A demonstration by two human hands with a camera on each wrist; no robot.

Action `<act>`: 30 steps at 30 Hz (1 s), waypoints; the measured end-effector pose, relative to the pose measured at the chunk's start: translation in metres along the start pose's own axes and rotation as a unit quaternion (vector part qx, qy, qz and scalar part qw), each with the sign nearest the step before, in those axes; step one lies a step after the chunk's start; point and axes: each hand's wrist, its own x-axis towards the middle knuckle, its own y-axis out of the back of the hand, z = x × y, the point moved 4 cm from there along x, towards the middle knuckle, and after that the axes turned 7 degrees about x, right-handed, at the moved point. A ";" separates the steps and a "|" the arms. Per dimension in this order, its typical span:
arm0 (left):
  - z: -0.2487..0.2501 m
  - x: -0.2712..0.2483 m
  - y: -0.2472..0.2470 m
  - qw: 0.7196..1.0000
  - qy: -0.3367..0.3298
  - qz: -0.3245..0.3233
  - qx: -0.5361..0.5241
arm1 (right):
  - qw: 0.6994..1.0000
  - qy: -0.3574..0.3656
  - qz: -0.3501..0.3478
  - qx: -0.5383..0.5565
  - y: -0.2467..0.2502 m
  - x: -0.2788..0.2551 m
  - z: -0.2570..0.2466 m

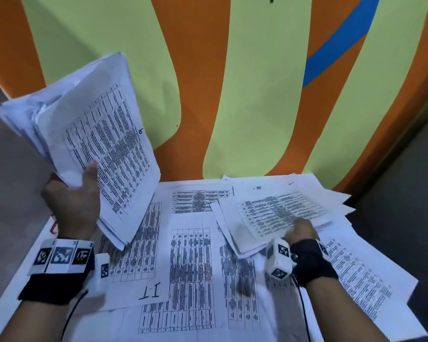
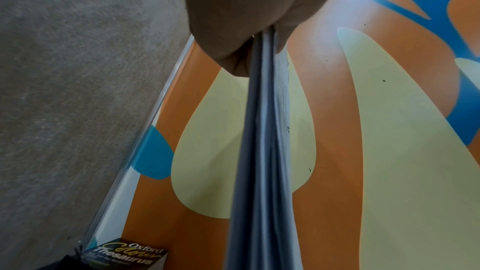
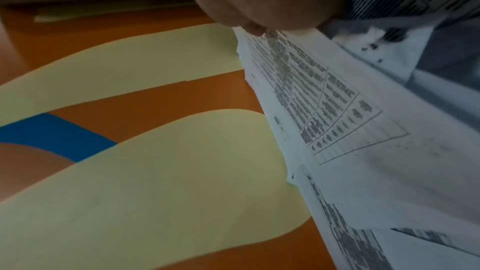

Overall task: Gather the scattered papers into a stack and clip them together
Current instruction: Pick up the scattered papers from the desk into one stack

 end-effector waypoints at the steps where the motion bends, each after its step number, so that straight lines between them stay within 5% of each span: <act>1: -0.001 0.000 -0.003 1.000 0.002 -0.011 -0.016 | 1.000 0.010 0.012 0.000 -0.002 -0.003 -0.007; 4: 0.008 -0.005 -0.011 1.000 0.005 -0.023 -0.012 | 1.000 0.004 -0.006 -0.027 -0.005 0.007 -0.008; 9: 0.015 -0.013 -0.026 0.998 0.024 -0.052 -0.016 | 0.973 0.178 0.143 -0.023 -0.001 0.000 -0.026; 13: 0.020 -0.026 -0.042 0.992 0.072 -0.098 -0.046 | 0.922 0.374 0.037 -0.088 0.013 -0.024 -0.069; 16: 0.005 -0.029 -0.057 0.983 0.115 -0.135 -0.050 | 0.898 0.436 -0.046 -0.044 0.034 -0.045 -0.105; 20: -0.017 -0.034 -0.078 0.972 0.157 -0.170 -0.031 | 0.905 0.373 -0.186 0.079 0.049 -0.054 -0.135; 24: 0.001 -0.049 -0.096 0.956 0.155 -0.236 -0.074 | 0.941 0.242 -0.234 0.020 0.041 -0.021 -0.118; 30: 0.011 -0.091 -0.128 0.841 0.249 -0.439 -0.193 | 0.925 0.120 -0.349 -0.090 0.003 -0.025 -0.068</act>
